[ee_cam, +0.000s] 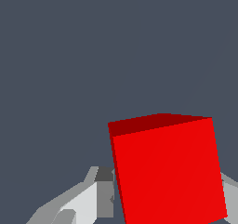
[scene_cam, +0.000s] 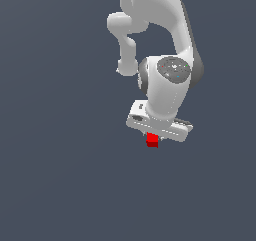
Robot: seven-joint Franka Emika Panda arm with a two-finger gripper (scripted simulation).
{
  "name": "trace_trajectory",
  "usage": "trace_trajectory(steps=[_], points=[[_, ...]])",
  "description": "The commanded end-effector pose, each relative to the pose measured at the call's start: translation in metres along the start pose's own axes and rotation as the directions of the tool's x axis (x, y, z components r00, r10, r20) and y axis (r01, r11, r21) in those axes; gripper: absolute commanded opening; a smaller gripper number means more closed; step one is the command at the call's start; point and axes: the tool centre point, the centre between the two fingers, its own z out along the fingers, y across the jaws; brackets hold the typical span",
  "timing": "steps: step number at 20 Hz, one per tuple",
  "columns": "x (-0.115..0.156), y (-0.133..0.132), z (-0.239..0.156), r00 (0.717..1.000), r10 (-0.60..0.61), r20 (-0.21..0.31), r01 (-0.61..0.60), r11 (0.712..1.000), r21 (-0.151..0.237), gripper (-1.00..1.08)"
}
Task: Lift up the red cube by 0.2 meters.
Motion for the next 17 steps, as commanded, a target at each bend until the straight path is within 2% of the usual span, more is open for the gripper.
trace_trajectory(steps=[1, 9, 17], points=[[0.0, 0.0, -0.022, 1.0, 0.0, 0.0, 0.0, 1.0, 0.0, -1.0], [0.001, 0.0, -0.061, 1.0, 0.0, 0.0, 0.0, 1.0, 0.0, -1.0], [0.002, -0.001, -0.06, 1.0, 0.0, 0.0, 0.0, 1.0, 0.0, -1.0]])
